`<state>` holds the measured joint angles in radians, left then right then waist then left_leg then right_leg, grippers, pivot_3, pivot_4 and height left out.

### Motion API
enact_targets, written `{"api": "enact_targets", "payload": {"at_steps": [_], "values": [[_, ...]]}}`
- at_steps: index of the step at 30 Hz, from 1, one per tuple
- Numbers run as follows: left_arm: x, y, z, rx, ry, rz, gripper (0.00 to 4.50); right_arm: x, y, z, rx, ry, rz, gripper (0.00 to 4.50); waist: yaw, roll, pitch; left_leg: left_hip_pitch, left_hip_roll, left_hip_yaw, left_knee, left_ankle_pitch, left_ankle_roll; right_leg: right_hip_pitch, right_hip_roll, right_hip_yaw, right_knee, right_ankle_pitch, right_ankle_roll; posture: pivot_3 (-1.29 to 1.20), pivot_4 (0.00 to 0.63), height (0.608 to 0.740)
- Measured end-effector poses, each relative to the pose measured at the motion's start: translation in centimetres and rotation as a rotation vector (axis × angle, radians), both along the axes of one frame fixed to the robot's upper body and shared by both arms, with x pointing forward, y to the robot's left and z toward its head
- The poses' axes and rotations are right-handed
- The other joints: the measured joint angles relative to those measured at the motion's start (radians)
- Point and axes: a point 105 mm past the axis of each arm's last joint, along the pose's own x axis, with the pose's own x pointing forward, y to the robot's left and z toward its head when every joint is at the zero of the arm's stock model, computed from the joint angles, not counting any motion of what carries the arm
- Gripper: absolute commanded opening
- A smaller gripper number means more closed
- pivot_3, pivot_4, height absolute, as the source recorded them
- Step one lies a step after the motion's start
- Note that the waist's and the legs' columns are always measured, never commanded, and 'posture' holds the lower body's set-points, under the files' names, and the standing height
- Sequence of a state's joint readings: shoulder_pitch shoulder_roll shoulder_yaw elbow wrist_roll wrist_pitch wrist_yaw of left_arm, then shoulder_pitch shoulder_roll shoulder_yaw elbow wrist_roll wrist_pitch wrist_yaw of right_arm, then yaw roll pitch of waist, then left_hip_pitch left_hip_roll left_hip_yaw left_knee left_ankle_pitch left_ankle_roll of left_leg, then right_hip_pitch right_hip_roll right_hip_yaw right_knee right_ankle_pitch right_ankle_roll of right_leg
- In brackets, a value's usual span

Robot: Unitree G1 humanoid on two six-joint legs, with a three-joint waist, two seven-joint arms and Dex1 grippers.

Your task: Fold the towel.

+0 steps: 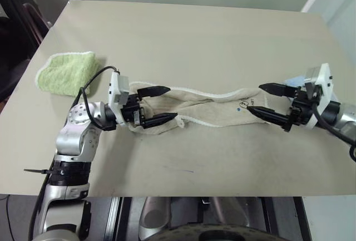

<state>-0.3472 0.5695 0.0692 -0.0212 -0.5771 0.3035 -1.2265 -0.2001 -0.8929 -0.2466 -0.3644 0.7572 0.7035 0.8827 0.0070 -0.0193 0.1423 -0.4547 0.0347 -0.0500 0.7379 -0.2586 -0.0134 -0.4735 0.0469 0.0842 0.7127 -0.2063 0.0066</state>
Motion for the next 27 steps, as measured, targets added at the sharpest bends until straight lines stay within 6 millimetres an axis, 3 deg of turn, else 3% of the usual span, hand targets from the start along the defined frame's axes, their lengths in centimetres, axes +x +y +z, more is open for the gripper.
{"api": "enact_targets", "payload": {"at_steps": [7, 14, 20, 27], "values": [[-0.4, -0.2, -1.3, 0.001, 0.031, 0.021, 4.48, 2.6, -2.9, 0.3, -0.138, -0.041, -0.003, 4.50, -0.001, 0.000, 0.000, 0.000, 0.000, 0.000, 0.000, 0.000, 0.000, 0.000, 0.000, 0.000, 0.000, 0.001, 0.001, 0.00, 0.150, 0.697], [-0.3, 0.3, -1.4, -0.001, 0.023, 0.064, 4.48, 8.6, -3.7, 1.6, -0.252, -0.107, -0.035, 4.50, -0.015, 0.002, 0.000, 0.002, 0.001, 0.001, 0.001, 0.003, 0.004, -0.001, 0.000, 0.000, 0.000, 0.006, -0.001, 0.00, 0.150, 0.697], [-1.0, 1.1, -1.9, 0.011, 0.032, 0.106, 4.48, 12.6, -2.9, -1.6, -0.345, -0.053, -0.059, 4.50, -0.013, 0.005, 0.001, -0.001, 0.003, 0.000, 0.000, 0.003, 0.005, -0.005, 0.000, 0.000, 0.001, 0.013, -0.012, 0.00, 0.150, 0.697], [-1.1, 1.5, -1.1, 0.034, 0.000, 0.123, 4.48, 14.3, -2.9, -4.1, -0.399, -0.036, -0.110, 4.50, -0.008, 0.006, 0.001, -0.002, 0.003, 0.000, -0.001, 0.003, 0.004, -0.006, -0.001, 0.000, 0.001, 0.012, -0.013, 0.00, 0.150, 0.697]]}}
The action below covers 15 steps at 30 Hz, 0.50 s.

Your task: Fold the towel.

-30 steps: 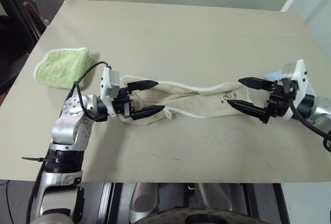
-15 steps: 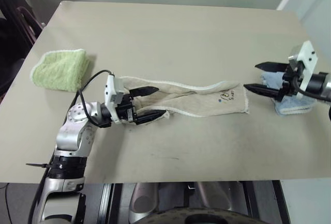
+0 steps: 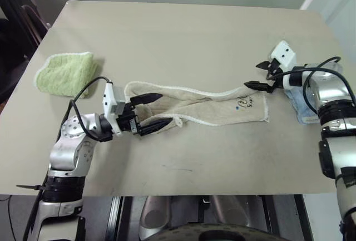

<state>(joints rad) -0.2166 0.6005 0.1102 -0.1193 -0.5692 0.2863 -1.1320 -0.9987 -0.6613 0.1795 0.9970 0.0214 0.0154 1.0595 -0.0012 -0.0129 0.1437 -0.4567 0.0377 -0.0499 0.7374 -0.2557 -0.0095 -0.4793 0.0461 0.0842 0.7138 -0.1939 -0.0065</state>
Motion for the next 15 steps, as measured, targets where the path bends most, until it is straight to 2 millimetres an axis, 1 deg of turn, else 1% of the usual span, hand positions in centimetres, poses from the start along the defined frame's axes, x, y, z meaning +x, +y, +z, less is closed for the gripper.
{"api": "enact_targets", "payload": {"at_steps": [4, 10, 15], "values": [[0.0, 0.2, 0.0, 0.004, -0.001, 0.005, 4.48, -0.2, -0.3, -1.0, -0.016, 0.025, 0.010, 4.50, 0.000, 0.000, 0.000, 0.000, 0.000, 0.000, 0.000, 0.000, 0.000, 0.000, 0.000, 0.000, 0.000, 0.000, -0.001, 0.00, 0.150, 0.697], [-0.1, 0.2, 0.1, 0.001, 0.001, 0.003, 4.48, -0.6, -0.1, -1.2, -0.037, 0.043, 0.050, 4.50, -0.004, 0.000, 0.000, 0.000, 0.001, 0.000, 0.000, 0.000, 0.000, 0.000, 0.000, 0.000, 0.000, 0.001, -0.003, 0.00, 0.150, 0.697], [-0.1, 0.2, 0.1, 0.000, -0.001, 0.003, 4.48, -0.9, -0.2, -1.8, -0.056, 0.070, 0.060, 4.50, -0.004, 0.000, 0.000, 0.001, 0.002, 0.000, 0.000, 0.000, -0.001, 0.000, 0.000, 0.000, 0.000, 0.001, -0.003, 0.00, 0.150, 0.697]]}}
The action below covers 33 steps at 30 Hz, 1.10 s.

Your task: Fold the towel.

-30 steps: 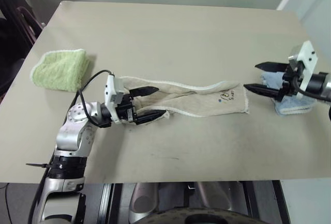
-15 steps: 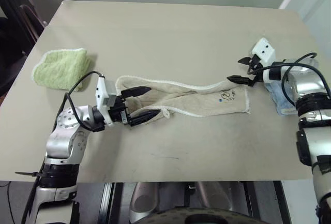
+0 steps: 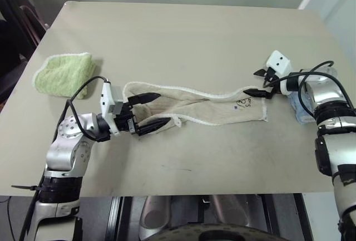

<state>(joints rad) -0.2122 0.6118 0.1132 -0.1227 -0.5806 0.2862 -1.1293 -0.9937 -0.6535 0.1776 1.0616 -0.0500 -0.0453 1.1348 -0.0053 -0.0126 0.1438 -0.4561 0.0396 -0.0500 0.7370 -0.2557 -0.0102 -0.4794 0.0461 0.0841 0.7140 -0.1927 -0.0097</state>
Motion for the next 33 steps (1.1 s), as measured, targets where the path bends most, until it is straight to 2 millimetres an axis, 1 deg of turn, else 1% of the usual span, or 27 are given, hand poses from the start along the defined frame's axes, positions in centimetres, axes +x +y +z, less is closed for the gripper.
{"api": "enact_targets", "payload": {"at_steps": [4, 7, 16, 19, 24, 29, 33], "values": [[0.0, 0.0, 0.0, 0.003, -0.001, 0.000, 4.48, -0.1, -0.2, -0.4, -0.013, 0.026, -0.010, 4.50, -0.001, 0.000, 0.000, 0.000, 0.000, 0.000, 0.000, 0.000, 0.000, 0.000, 0.000, 0.000, 0.000, 0.000, 0.000, 0.00, 0.150, 0.697], [0.0, 0.1, 0.0, 0.007, -0.001, 0.000, 4.48, -0.2, -0.5, -1.1, -0.020, 0.060, -0.037, 4.50, -0.001, 0.000, 0.000, 0.000, 0.000, 0.000, 0.000, 0.000, 0.000, 0.000, 0.000, 0.000, 0.000, 0.000, 0.000, 0.00, 0.150, 0.697], [0.0, 0.1, 0.0, 0.010, -0.002, 0.002, 4.48, 0.0, -0.2, -1.1, -0.008, 0.119, -0.063, 4.50, -0.003, 0.000, 0.000, 0.001, 0.001, 0.000, 0.000, 0.000, -0.001, 0.001, 0.000, 0.000, 0.000, 0.001, -0.001, 0.00, 0.150, 0.697], [0.0, 0.1, 0.0, 0.012, -0.003, 0.004, 4.50, -0.4, 0.1, -1.3, 0.008, 0.164, -0.042, 3.92, -0.003, 0.000, 0.000, 0.001, 0.001, 0.000, -0.001, 0.000, -0.001, 0.001, 0.000, 0.000, 0.000, 0.000, -0.002, 0.00, 0.150, 0.697], [0.1, 0.1, -0.1, 0.020, -0.004, 0.009, 4.50, -1.0, 0.4, -1.3, 0.030, 0.218, -0.008, 2.21, -0.003, 0.000, 0.000, 0.001, 0.001, 0.000, -0.001, 0.000, -0.001, 0.000, 0.000, 0.000, 0.000, 0.000, -0.002, 0.00, 0.150, 0.697], [0.1, 0.1, -0.1, 0.023, -0.007, 0.011, 4.50, -1.1, 0.6, -1.3, 0.036, 0.230, 0.005, 0.63, -0.003, 0.000, 0.000, 0.001, 0.001, 0.000, -0.001, 0.000, -0.001, 0.000, 0.000, 0.000, 0.000, 0.000, -0.002, 0.00, 0.150, 0.697], [0.1, 0.1, -0.1, 0.026, -0.012, 0.012, 4.50, -1.2, 0.6, -1.1, 0.042, 0.236, 0.018, 0.63, -0.003, 0.000, 0.000, 0.001, 0.001, 0.000, -0.001, 0.001, -0.001, 0.000, 0.000, 0.000, 0.000, 0.000, -0.002, 0.00, 0.150, 0.697]]}}
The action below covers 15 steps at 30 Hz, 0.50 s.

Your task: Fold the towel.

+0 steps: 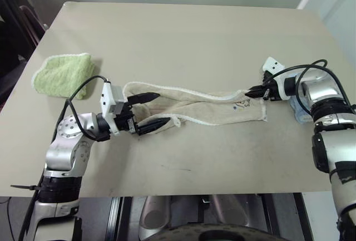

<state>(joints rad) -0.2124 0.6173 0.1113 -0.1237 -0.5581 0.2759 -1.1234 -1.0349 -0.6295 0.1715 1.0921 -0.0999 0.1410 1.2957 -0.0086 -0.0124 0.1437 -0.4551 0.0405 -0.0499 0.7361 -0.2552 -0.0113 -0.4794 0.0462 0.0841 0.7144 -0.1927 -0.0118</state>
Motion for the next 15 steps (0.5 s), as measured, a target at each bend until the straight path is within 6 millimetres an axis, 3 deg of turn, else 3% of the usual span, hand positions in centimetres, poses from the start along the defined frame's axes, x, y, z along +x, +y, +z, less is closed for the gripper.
{"api": "enact_targets", "payload": {"at_steps": [5, 6, 8, 15], "values": [[0.0, -0.1, 0.0, 0.003, -0.010, -0.003, 4.50, 0.0, 0.0, 0.4, 0.006, 0.000, 0.002, 0.63, 0.000, 0.000, 0.000, 0.000, 0.000, 0.000, 0.000, 0.000, 0.000, -0.001, 0.000, 0.000, 0.000, 0.000, 0.000, 0.00, 0.150, 0.697], [0.0, -0.1, 0.0, 0.004, -0.011, -0.004, 4.50, 0.1, 0.0, 0.6, 0.006, -0.004, 0.003, 0.28, 0.000, 0.000, 0.000, 0.000, 0.000, 0.000, 0.000, 0.000, 0.000, -0.001, 0.000, 0.000, 0.000, 0.000, 0.000, 0.00, 0.150, 0.697], [0.0, -0.2, -0.1, 0.007, -0.012, -0.003, 4.50, 0.2, -0.1, 0.8, 0.005, -0.010, 0.001, 0.06, 0.000, 0.000, 0.000, 0.000, 0.000, 0.000, 0.000, 0.000, 0.000, 0.000, 0.000, 0.000, 0.000, 0.000, 0.000, 0.00, 0.150, 0.697], [0.3, -0.4, 0.3, -0.022, -0.025, 0.014, 4.50, 0.1, -0.9, 3.2, 0.037, -0.072, 0.001, 0.06, 0.001, 0.000, 0.000, -0.001, 0.000, 0.000, 0.000, 0.000, 0.000, -0.001, 0.000, 0.000, 0.000, 0.000, 0.000, 0.00, 0.150, 0.697]]}}
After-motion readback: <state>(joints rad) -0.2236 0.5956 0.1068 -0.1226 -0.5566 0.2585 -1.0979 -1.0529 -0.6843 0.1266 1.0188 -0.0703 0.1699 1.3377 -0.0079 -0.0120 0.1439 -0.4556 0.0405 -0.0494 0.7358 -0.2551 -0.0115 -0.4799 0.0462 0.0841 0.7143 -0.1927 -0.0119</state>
